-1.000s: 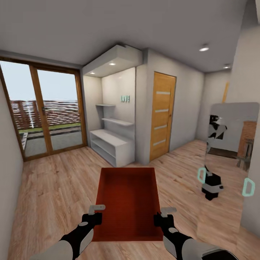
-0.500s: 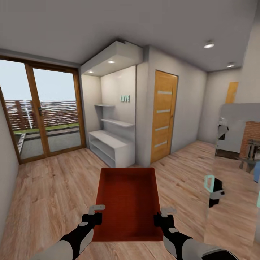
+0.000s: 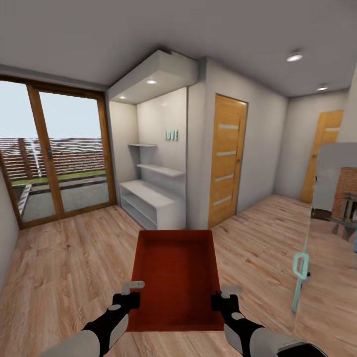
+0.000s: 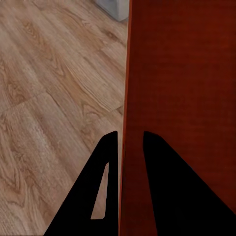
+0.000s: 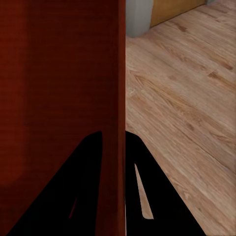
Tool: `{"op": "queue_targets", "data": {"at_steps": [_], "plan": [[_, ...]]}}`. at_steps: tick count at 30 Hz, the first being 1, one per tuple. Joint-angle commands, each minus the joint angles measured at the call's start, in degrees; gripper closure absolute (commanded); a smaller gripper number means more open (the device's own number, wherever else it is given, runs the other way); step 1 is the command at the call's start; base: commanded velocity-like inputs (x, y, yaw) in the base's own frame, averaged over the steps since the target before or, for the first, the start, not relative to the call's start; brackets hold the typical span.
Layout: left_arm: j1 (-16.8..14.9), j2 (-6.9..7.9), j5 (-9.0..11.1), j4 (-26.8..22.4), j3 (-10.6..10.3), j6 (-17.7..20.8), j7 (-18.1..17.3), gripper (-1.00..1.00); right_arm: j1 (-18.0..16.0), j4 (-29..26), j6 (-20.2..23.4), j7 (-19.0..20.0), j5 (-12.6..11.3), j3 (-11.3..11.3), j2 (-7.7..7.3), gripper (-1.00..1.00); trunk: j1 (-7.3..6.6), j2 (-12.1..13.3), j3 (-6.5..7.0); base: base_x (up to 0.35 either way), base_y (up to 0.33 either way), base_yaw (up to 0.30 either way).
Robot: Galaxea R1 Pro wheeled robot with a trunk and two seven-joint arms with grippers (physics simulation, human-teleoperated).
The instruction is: Move the two storage containers from the living room to the garage. In the garage, place one container on the floor and stack the other container on top of it (either order is fine).
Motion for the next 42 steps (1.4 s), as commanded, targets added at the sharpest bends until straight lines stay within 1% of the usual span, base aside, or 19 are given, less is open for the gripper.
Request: {"op": "queue_targets", "data": {"at_steps": [1, 5, 10, 42], "plan": [[-0.08, 5.46, 2.43, 0.11, 2.55, -0.15, 0.67, 1.0, -0.09, -0.01, -0.46, -0.03, -0.6, -1.5, -0.13, 1.0, 0.04, -0.06, -0.08, 0.321, 0.0, 0.0], [-0.08, 5.45, 2.43, 0.14, 2.55, -0.15, 0.67, 1.0, -0.09, 0.0, -0.45, -0.03, -0.6, -1.5, -0.13, 1.0, 0.04, -0.06, -0.08, 0.321, 0.0, -0.007], [-0.08, 5.49, 2.45, 0.2, 2.55, -0.1, 0.67, 1.0, -0.09, -0.02, -0.43, -0.03, -0.62, -1.5, -0.11, 1.0, 0.04, -0.06, -0.02, 0.321, 0.0, -0.15], [-0.08, 5.53, 2.52, 0.2, 2.57, -0.07, 0.67, 1.0, -0.09, 0.0, -0.45, -0.03, -0.6, -1.5, -0.05, 1.0, 0.04, -0.06, -0.01, 0.323, 0.0, -0.251]]}}
